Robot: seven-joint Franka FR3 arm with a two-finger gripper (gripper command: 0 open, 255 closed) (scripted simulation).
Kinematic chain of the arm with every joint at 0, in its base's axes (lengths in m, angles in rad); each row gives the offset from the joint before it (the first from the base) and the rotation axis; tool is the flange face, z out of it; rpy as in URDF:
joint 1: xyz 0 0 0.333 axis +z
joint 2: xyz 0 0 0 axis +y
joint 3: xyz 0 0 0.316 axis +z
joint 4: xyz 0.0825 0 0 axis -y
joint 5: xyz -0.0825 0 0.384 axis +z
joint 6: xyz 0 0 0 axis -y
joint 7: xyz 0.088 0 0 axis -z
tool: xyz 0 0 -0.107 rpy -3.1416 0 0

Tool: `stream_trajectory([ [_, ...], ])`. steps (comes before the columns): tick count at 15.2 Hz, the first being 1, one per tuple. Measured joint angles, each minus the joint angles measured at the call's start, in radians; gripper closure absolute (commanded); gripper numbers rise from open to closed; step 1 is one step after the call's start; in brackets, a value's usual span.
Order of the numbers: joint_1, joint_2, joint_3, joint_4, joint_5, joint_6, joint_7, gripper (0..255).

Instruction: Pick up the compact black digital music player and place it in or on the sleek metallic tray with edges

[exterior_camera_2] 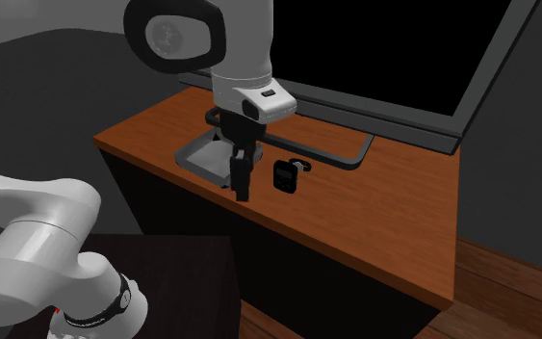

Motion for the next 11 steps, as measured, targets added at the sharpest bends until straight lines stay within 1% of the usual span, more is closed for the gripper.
stream_trajectory([
  [5, 0.023, 0.114, 0.094, 0.022, 0.049, 0.102, 0.122, 0],
  [11, 0.03, 0.284, 0.193, 0.099, 0.059, 0.21, 0.259, 0],
])
